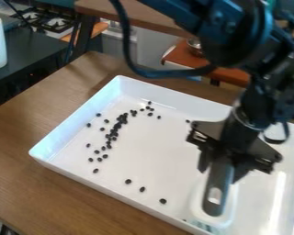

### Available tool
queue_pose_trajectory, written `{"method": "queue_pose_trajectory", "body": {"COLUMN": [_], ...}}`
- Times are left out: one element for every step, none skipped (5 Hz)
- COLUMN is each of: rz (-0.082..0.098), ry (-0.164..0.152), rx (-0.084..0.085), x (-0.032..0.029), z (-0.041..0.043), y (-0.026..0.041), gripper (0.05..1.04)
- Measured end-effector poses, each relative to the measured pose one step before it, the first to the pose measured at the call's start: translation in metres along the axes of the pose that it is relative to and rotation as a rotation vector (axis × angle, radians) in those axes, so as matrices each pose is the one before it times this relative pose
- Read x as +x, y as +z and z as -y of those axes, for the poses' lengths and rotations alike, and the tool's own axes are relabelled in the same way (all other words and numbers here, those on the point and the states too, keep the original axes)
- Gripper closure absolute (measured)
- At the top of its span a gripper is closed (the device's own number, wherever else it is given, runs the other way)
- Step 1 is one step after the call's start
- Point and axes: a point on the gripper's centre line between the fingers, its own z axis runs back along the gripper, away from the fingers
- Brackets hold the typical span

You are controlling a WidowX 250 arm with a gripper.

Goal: Sweep into pile

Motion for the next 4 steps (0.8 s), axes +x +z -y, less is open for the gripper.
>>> {"method": "queue_pose_trajectory", "body": {"rz": [0.0035,0.0029,0.0216,0.0185], "ry": [-0.0136,-0.0202,-0.0126,0.0027], "rx": [0.0106,0.0182,0.0061,0.0182], "x": [0.00352,0.00357,0.00318,0.00321], "z": [-0.02314,-0.02201,-0.01054,-0.01799], "y": [-0.00358,-0.00679,-0.00395,-0.00452], "gripper": [0.569,0.569,0.569,0.569]}}
